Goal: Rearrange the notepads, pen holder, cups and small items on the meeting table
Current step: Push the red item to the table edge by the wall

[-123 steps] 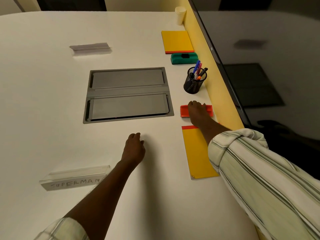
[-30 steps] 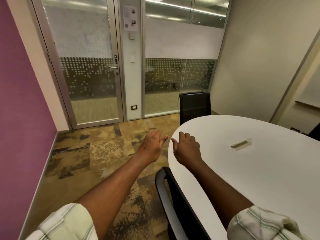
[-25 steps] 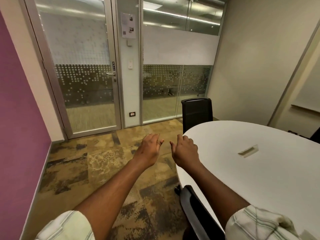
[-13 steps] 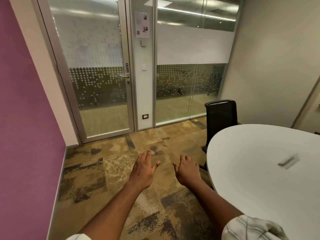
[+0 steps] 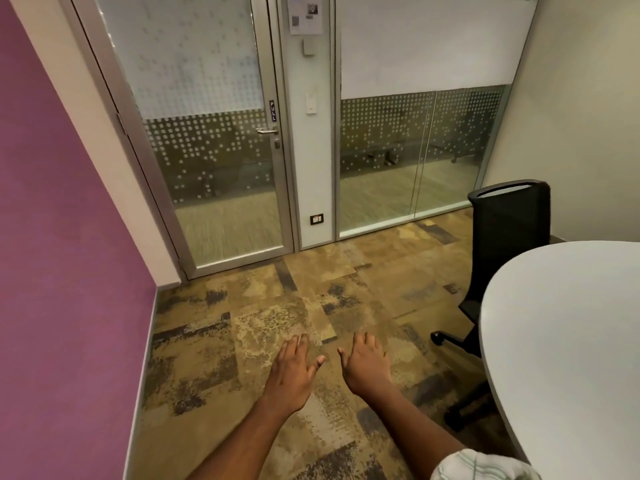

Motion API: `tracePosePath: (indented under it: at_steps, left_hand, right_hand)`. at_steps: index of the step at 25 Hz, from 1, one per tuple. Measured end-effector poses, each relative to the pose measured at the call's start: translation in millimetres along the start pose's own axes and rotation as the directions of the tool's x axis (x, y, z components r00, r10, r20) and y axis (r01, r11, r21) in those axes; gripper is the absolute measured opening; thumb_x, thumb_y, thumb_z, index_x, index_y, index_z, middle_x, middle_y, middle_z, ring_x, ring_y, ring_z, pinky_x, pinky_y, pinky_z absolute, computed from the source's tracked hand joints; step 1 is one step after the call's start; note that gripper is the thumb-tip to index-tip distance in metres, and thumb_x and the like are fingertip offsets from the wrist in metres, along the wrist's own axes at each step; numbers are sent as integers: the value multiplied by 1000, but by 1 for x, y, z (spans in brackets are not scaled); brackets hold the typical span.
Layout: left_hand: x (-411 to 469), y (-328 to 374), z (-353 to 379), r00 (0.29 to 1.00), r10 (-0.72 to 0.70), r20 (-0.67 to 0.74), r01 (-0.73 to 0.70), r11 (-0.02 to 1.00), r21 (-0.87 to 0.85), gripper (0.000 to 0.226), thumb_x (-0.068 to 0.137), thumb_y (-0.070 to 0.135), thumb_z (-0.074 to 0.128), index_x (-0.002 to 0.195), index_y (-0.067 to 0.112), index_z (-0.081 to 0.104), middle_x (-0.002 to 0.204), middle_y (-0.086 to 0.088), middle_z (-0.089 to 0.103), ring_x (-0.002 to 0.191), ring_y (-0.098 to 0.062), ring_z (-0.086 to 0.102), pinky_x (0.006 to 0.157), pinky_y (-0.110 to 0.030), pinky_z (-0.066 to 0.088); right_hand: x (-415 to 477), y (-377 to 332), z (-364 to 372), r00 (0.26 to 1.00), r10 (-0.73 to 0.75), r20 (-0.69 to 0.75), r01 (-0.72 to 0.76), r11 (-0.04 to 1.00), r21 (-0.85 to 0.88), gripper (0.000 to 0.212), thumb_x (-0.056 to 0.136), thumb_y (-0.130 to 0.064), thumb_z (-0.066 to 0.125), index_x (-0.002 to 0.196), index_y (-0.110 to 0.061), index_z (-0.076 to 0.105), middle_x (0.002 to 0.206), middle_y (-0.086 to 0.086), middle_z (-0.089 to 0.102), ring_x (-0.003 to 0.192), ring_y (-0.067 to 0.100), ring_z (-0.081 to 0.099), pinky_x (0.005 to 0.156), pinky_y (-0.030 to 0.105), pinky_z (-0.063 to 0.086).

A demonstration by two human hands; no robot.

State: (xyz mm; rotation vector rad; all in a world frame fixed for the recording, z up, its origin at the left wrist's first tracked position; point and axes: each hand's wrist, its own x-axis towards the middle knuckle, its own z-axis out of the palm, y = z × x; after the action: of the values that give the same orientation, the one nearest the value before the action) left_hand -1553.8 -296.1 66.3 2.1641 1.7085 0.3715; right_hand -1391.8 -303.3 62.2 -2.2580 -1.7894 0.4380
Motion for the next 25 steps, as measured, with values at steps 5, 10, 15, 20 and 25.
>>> tracePosePath:
  at_steps: [5, 10, 15, 20, 25]
  left_hand:
    - [89, -16, 24, 998, -47, 47, 48, 999, -24, 69, 95, 55, 30, 151, 19, 11, 158, -4, 17, 146, -23, 14, 117, -39, 20]
    - [181, -25, 44, 992, -60, 114, 66, 997, -49, 70, 95, 55, 29, 151, 17, 10, 158, -6, 16, 146, -23, 15, 118, -38, 20]
    - [331, -10, 65, 991, 98, 87, -91, 992, -87, 69, 96, 53, 32, 151, 22, 6, 159, -6, 10, 146, -24, 11, 118, -39, 18]
    - [491, 9, 56, 952, 270, 143, -257, 961, -102, 71, 94, 56, 30, 151, 23, 4, 159, -2, 9, 147, -21, 7, 119, -40, 16]
    - [591, 44, 35, 888, 448, 105, -423, 885, -196, 73, 90, 64, 19, 151, 25, 10, 159, 0, 14, 147, -18, 8, 119, -36, 16]
  right_hand:
    - [85, 12, 18, 997, -6, 80, 7, 1000, -10, 64, 97, -53, 25, 146, -12, 20, 154, 12, 21, 143, 28, 18, 113, 51, 21]
    - [174, 30, 21, 997, 42, 69, -42, 999, 4, 67, 97, -53, 24, 148, -11, 17, 157, 11, 17, 145, 28, 12, 115, 52, 17]
    - [292, 44, 7, 993, 116, -38, -118, 992, -48, 69, 98, -53, 23, 151, -12, 10, 159, 8, 10, 147, 25, 3, 117, 52, 6]
    - [412, 35, -27, 957, 261, -123, -263, 965, -2, 69, 97, -54, 22, 151, -13, 9, 160, 6, 5, 147, 23, -2, 118, 51, 2]
    - [495, 28, -63, 918, 328, -223, -322, 944, 66, 69, 97, -56, 21, 152, -17, 7, 160, 1, -4, 147, 18, -10, 117, 51, -3]
